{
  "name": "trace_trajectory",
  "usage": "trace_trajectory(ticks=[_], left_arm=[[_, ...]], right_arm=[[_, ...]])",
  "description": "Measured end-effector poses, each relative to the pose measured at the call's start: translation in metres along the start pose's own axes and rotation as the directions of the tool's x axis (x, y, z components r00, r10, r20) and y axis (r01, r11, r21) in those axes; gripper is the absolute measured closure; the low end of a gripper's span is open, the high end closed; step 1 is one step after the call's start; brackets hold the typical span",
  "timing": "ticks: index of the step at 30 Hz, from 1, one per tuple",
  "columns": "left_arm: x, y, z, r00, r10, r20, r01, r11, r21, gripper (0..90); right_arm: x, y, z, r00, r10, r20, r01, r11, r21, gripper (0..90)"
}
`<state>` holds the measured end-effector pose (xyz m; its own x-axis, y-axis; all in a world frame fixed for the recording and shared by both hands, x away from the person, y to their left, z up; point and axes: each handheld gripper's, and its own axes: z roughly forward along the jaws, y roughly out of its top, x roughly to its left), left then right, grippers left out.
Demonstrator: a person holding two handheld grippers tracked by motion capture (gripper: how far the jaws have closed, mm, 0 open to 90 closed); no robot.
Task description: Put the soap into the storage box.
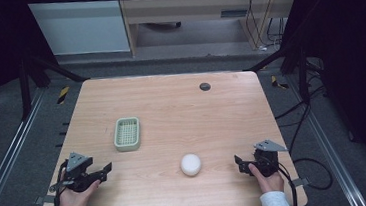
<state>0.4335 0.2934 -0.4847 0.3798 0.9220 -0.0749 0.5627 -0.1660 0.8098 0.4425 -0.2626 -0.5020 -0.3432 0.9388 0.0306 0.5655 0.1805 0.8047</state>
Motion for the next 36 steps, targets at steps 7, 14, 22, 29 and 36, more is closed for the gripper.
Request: trace_trajectory(ticks=[7, 14, 22, 29, 36], left_arm=[[-0.009, 0.001, 0.0, 0.9996, 0.026, 0.014, -0.026, 0.9996, -0.006, 22.3], [-0.015, 0.004, 0.003, 0.9988, 0.043, 0.023, -0.043, 0.9991, 0.001, 22.2], [-0.026, 0.007, 0.004, 0.9966, 0.068, 0.045, -0.068, 0.9976, -0.009, 22.2], [-0.037, 0.011, 0.006, 0.9946, 0.082, 0.063, -0.082, 0.9966, -0.014, 22.2], [-0.043, 0.014, 0.007, 0.9916, 0.106, 0.074, -0.106, 0.9943, -0.011, 22.2]], right_arm=[[0.0, 0.001, 0.001, 0.9999, 0.006, 0.013, -0.006, 1.0, -0.015, 3.7], [0.001, 0.002, 0.002, 1.0, -0.002, 0.007, 0.002, 1.0, -0.023, 4.1], [0.002, 0.003, 0.001, 0.9998, -0.01, 0.016, 0.01, 1.0, -0.027, 4.4], [0.005, 0.003, 0.004, 0.9998, -0.02, -0.004, 0.02, 1.0, -0.008, 4.7], [0.006, 0.003, 0.006, 0.9996, -0.027, -0.001, 0.027, 1.0, 0.004, 5.1]])
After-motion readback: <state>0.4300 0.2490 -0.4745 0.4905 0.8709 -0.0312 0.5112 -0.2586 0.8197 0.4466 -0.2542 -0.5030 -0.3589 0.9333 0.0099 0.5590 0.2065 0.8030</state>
